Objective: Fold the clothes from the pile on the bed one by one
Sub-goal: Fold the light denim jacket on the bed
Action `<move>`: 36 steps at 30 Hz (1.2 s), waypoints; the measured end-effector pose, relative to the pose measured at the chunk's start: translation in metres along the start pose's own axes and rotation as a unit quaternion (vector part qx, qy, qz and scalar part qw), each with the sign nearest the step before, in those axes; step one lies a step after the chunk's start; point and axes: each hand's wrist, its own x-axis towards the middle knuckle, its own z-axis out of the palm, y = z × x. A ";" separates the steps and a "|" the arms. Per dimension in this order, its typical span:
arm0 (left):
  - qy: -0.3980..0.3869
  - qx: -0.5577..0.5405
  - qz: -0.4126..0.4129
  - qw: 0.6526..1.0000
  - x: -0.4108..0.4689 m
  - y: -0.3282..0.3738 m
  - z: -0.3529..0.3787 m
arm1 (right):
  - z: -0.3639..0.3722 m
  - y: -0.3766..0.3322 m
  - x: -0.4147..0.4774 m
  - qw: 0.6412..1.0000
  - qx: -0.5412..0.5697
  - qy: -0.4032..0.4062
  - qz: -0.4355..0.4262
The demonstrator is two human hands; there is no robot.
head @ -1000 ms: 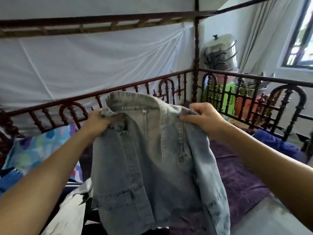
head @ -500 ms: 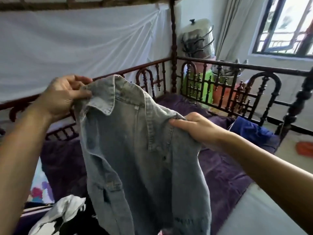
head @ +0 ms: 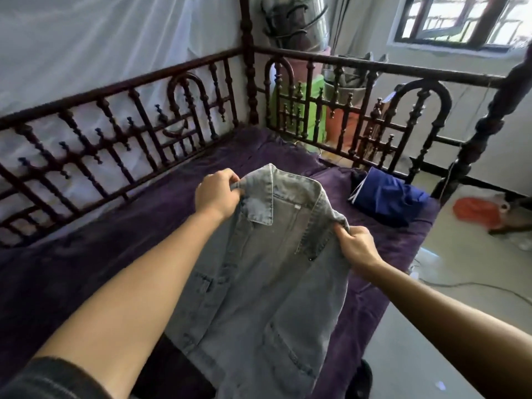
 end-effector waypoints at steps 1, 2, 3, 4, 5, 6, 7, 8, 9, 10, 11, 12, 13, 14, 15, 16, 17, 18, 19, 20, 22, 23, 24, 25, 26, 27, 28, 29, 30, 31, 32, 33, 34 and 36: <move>-0.009 0.000 0.001 1.000 0.011 0.010 0.025 | -0.006 0.014 0.022 1.000 -0.008 0.006 0.009; -0.020 0.000 -0.001 1.000 0.022 0.019 0.049 | -0.013 0.028 0.046 1.000 -0.018 0.011 0.022; -0.032 0.000 -0.006 0.999 0.036 0.028 0.076 | -0.018 0.043 0.073 0.999 -0.027 0.013 0.036; -0.043 0.000 -0.013 0.999 0.050 0.037 0.102 | -0.024 0.058 0.101 0.998 -0.036 0.013 0.048; -0.056 -0.001 -0.020 0.998 0.065 0.046 0.130 | -0.030 0.073 0.130 0.997 -0.046 0.010 0.064; -0.069 -0.003 -0.027 0.997 0.080 0.055 0.158 | -0.034 0.088 0.161 0.994 -0.059 0.004 0.086; -0.082 -0.006 -0.034 0.996 0.096 0.065 0.186 | -0.039 0.102 0.190 0.991 -0.073 -0.004 0.109; -0.096 -0.014 -0.042 0.994 0.112 0.074 0.213 | -0.043 0.117 0.219 0.988 -0.088 -0.012 0.130; -0.110 -0.027 -0.052 0.992 0.126 0.085 0.240 | -0.047 0.132 0.245 0.983 -0.105 -0.019 0.152; -0.124 -0.042 -0.062 0.989 0.140 0.094 0.265 | -0.051 0.145 0.270 0.979 -0.119 -0.027 0.166; -0.136 -0.056 -0.074 0.986 0.153 0.100 0.287 | -0.054 0.158 0.292 0.974 -0.135 -0.038 0.180; -0.146 -0.066 -0.087 0.983 0.164 0.104 0.305 | -0.056 0.172 0.314 0.968 -0.153 -0.053 0.192; -0.152 -0.072 -0.100 0.981 0.172 0.105 0.321 | -0.058 0.183 0.333 0.960 -0.178 -0.072 0.205; -0.157 -0.073 -0.114 0.978 0.176 0.101 0.333 | -0.060 0.193 0.349 0.949 -0.206 -0.099 0.218; -0.166 -0.069 -0.131 0.975 0.177 0.094 0.341 | -0.062 0.206 0.364 0.935 -0.233 -0.127 0.235; -0.178 -0.060 -0.154 0.970 0.173 0.084 0.346 | -0.062 0.218 0.376 0.919 -0.262 -0.155 0.249; -0.192 -0.049 -0.183 0.963 0.166 0.071 0.349 | -0.062 0.225 0.385 0.902 -0.295 -0.181 0.257; -0.205 -0.038 -0.220 0.953 0.156 0.056 0.350 | -0.058 0.234 0.395 0.885 -0.324 -0.204 0.264; -0.214 -0.032 -0.259 0.941 0.145 0.040 0.349 | -0.052 0.235 0.403 0.874 -0.345 -0.219 0.264; -0.218 -0.030 -0.298 0.929 0.133 0.023 0.347 | -0.042 0.229 0.409 0.866 -0.360 -0.237 0.252; -0.220 -0.027 -0.367 0.903 0.104 -0.010 0.343 | -0.013 0.210 0.420 0.858 -0.382 -0.286 0.188; -0.224 -0.020 -0.398 0.889 0.088 -0.026 0.342 | 0.006 0.199 0.423 0.847 -0.404 -0.311 0.149; -0.232 -0.005 -0.423 0.876 0.070 -0.041 0.341 | 0.025 0.188 0.424 0.839 -0.423 -0.326 0.109; -0.244 0.017 -0.437 0.866 0.053 -0.055 0.342 | 0.044 0.182 0.423 0.831 -0.439 -0.332 0.076; -0.258 0.047 -0.444 0.857 0.035 -0.068 0.344 | 0.064 0.179 0.422 0.821 -0.460 -0.338 0.037; -0.273 0.078 -0.444 0.850 0.016 -0.081 0.349 | 0.083 0.179 0.420 0.804 -0.483 -0.346 -0.012; -0.291 0.106 -0.439 0.843 -0.001 -0.092 0.355 | 0.101 0.184 0.419 0.783 -0.501 -0.363 -0.065; -0.311 0.130 -0.426 0.839 -0.017 -0.104 0.363 | 0.118 0.190 0.417 0.759 -0.513 -0.382 -0.120; -0.328 0.152 -0.410 0.837 -0.031 -0.114 0.372 | 0.133 0.201 0.416 0.737 -0.522 -0.398 -0.165; -0.337 0.177 -0.393 0.837 -0.044 -0.125 0.382 | 0.147 0.213 0.416 0.714 -0.534 -0.406 -0.201; -0.340 0.206 -0.376 0.837 -0.054 -0.134 0.392 | 0.160 0.225 0.417 0.693 -0.552 -0.404 -0.228; -0.341 0.236 -0.362 0.835 -0.062 -0.142 0.403 | 0.171 0.238 0.419 0.674 -0.573 -0.397 -0.246; -0.341 0.260 -0.354 0.831 -0.068 -0.150 0.412 | 0.179 0.248 0.420 0.659 -0.593 -0.382 -0.259; -0.328 0.281 -0.348 0.832 -0.076 -0.165 0.428 | 0.188 0.268 0.420 0.655 -0.612 -0.341 -0.283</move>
